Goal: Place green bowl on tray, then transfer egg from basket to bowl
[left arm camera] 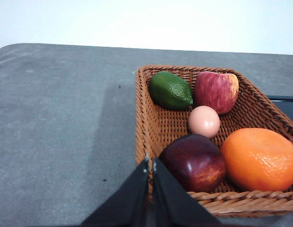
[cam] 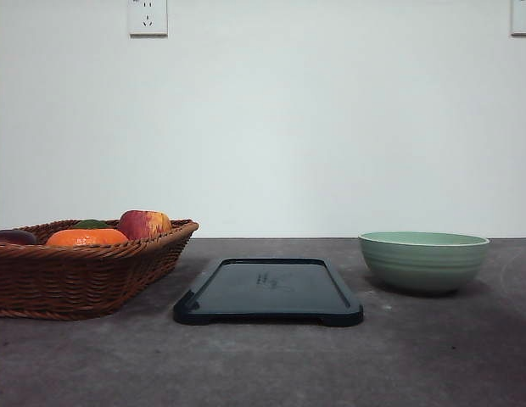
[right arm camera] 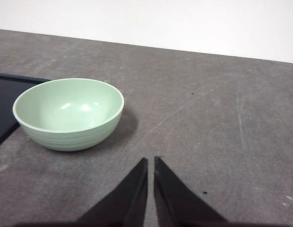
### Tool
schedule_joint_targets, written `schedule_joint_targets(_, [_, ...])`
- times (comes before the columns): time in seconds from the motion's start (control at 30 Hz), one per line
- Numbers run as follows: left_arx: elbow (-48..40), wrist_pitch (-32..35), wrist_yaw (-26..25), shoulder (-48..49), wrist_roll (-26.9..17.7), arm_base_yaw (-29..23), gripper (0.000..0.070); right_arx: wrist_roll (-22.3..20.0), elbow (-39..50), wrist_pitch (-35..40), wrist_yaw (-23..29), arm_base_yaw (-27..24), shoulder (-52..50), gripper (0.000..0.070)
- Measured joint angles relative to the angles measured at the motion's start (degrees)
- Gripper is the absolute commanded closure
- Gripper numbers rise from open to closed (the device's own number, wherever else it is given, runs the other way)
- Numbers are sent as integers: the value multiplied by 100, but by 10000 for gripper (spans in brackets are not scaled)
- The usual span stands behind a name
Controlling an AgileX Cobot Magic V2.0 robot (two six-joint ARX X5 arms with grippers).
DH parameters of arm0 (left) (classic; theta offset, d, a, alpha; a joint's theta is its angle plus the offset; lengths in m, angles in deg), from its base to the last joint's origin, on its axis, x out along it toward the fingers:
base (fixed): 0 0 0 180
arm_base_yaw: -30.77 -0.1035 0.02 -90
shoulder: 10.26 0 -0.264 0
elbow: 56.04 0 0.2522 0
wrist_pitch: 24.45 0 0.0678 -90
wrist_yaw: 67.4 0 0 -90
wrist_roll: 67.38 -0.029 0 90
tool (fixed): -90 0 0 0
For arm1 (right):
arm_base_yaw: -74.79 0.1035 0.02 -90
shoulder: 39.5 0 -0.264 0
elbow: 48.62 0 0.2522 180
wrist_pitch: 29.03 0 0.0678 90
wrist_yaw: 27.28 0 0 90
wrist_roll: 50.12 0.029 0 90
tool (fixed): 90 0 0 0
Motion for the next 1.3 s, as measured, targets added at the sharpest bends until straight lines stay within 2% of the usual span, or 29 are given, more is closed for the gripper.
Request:
schedule_joint_targets(0.37, [0, 0, 0, 0, 22, 0, 700, 0, 0, 0, -3, 0, 0, 683])
schedule_joint_targets(0.57, [0, 0, 0, 0, 575, 0, 700, 77, 0, 0, -44, 0, 0, 683])
schedule_joint_targets(0.67, [0, 0, 0, 0, 1026, 0, 700, 435, 0, 0, -42, 0, 0, 684])
schedule_joint_targets(0.93, [0, 214, 0, 0, 2769, 0, 700, 2039, 0, 30, -51, 0, 0, 690])
schedule_joint_targets(1.03, [0, 756, 0, 0, 2967, 0, 700, 2257, 0, 256, -173, 0, 0, 690])
schedule_joint_targets(1.17, [0, 1574, 0, 0, 2971, 0, 700, 2351, 0, 843, -460, 0, 0, 693])
schedule_joint_targets(1.3, [20, 1695, -2, 0, 2863, 0, 700, 2382, -101, 907, -501, 0, 2, 693])
